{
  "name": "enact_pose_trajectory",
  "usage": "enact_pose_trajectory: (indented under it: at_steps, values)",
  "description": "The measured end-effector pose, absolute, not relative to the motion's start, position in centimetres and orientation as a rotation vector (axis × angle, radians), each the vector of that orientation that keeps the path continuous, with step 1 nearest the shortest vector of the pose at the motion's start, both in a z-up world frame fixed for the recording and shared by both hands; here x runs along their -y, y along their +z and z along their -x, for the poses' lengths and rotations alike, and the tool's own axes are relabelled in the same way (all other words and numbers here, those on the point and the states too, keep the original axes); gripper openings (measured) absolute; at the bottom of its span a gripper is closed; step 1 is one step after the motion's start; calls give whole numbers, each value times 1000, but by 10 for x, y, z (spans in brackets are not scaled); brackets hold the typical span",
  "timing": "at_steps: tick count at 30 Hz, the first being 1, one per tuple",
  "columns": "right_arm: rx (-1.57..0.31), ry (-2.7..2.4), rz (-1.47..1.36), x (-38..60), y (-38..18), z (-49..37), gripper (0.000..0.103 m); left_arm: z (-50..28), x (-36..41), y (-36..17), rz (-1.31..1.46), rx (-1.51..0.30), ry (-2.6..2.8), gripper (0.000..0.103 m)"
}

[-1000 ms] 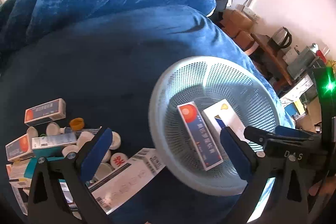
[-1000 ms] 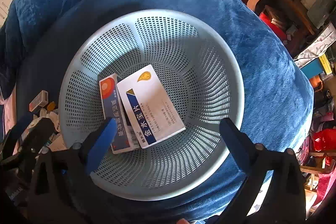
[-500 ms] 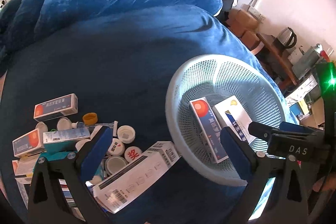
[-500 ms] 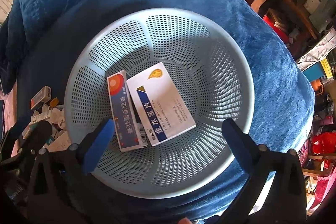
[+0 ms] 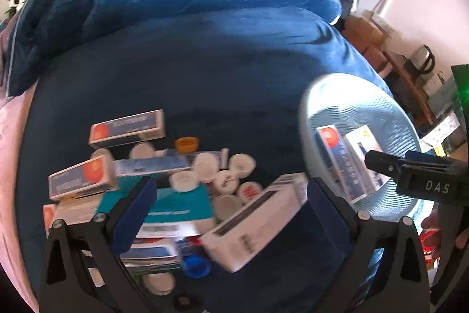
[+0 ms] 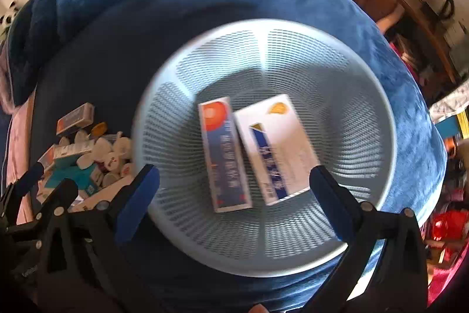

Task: Organize objects
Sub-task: 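Move both open tools back to the medicine box pile, then grasp a white barcode box with right tool while left tool grasps red-blue ointment box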

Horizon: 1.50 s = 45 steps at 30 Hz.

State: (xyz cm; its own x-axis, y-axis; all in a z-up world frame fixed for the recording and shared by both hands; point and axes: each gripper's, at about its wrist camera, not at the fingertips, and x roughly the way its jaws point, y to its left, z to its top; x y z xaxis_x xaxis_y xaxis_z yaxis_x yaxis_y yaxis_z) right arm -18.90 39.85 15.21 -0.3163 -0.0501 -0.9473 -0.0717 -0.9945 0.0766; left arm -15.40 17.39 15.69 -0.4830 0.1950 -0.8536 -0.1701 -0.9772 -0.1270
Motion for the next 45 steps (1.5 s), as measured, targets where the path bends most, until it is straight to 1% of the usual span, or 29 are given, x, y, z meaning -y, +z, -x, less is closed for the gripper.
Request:
enact_pose_trajectory:
  at_steps: [5, 8, 14, 18, 22, 26, 29, 30, 33, 35, 36, 37, 38, 39, 43, 45]
  values:
    - [-88, 2586, 1855, -367, 154, 192, 103, 149, -133, 154, 1497, 90, 2586, 102]
    - [-11, 2642, 1872, -341, 157, 193, 103, 144, -110, 152, 1518, 131, 2615, 102]
    - [186, 2736, 1953, -285, 153, 189, 103, 131, -56, 141, 1593, 226, 2683, 102]
    - [370, 2814, 2044, -250, 148, 180, 103, 116, -22, 133, 1634, 269, 2732, 102]
    - [643, 2846, 2104, -233, 140, 164, 103, 103, -3, 127, 1660, 295, 2755, 102]
    - [899, 2883, 2097, -226, 138, 144, 103, 90, 1, 122, 1663, 344, 2736, 102]
    - [1212, 2858, 2004, -223, 129, 129, 103, 84, -2, 115, 1680, 375, 2701, 102]
    - [1368, 2828, 1949, -221, 122, 125, 103, 84, -3, 113, 1687, 374, 2693, 102]
    - [1634, 2723, 1870, -218, 99, 125, 103, 81, -5, 109, 1699, 357, 2686, 102]
    - [1707, 2705, 1840, -217, 91, 126, 100, 80, -3, 108, 1700, 370, 2689, 102]
    - [1705, 2722, 1838, -216, 91, 127, 89, 79, 0, 107, 1703, 381, 2691, 102]
    - [1694, 2752, 1840, -215, 93, 128, 74, 79, 4, 105, 1710, 396, 2694, 102]
    - [1684, 2770, 1847, -214, 94, 129, 66, 78, 8, 103, 1720, 418, 2696, 102]
    - [1667, 2781, 1854, -213, 94, 130, 53, 78, 13, 101, 1731, 440, 2699, 102]
    - [1586, 2864, 1888, -212, 103, 128, 48, 74, 34, 96, 1760, 533, 2723, 102]
    - [1465, 2949, 1903, -214, 113, 130, 46, 72, 47, 95, 1768, 575, 2752, 102]
